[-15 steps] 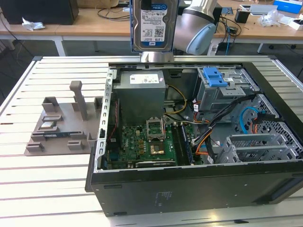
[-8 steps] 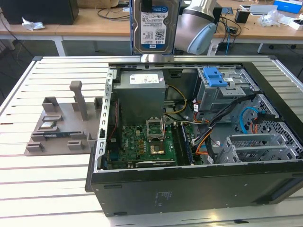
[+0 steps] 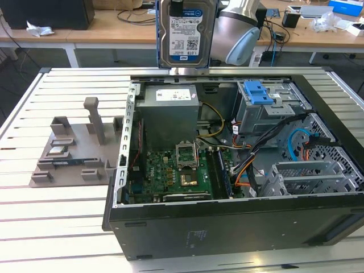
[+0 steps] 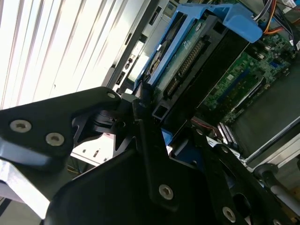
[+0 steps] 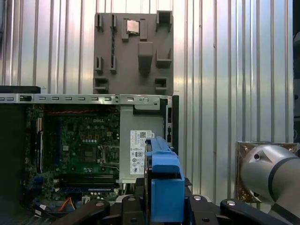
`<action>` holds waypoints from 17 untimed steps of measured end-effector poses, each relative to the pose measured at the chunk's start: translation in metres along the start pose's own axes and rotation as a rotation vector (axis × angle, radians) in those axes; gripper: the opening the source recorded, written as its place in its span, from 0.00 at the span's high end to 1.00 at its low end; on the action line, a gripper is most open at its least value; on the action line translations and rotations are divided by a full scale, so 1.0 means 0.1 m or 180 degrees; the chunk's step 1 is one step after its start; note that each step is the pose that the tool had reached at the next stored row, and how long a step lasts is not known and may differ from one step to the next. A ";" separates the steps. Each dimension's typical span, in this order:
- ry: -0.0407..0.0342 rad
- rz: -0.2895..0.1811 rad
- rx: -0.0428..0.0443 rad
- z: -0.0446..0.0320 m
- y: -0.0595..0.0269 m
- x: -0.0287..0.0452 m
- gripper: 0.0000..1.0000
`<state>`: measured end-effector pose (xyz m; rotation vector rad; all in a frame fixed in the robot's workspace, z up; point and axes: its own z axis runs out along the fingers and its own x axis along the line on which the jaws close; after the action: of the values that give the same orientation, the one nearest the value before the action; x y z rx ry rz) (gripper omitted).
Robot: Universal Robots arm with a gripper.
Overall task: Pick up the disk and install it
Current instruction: 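Pick up the disk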
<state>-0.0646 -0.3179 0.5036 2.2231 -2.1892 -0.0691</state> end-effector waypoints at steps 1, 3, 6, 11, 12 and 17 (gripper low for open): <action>0.0000 0.0000 0.0000 0.000 0.000 0.010 0.63; 0.0000 0.0000 0.0000 0.000 0.001 0.038 0.63; 0.0000 0.0000 0.0000 0.000 0.001 0.078 0.63; 0.0000 0.0000 0.0000 -0.001 0.002 0.143 0.63; 0.0000 0.0000 0.0000 -0.001 0.002 0.157 0.63; 0.0000 0.0000 0.0000 -0.002 0.004 0.247 0.63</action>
<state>-0.0646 -0.3426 0.5034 2.2231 -2.1891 -0.0692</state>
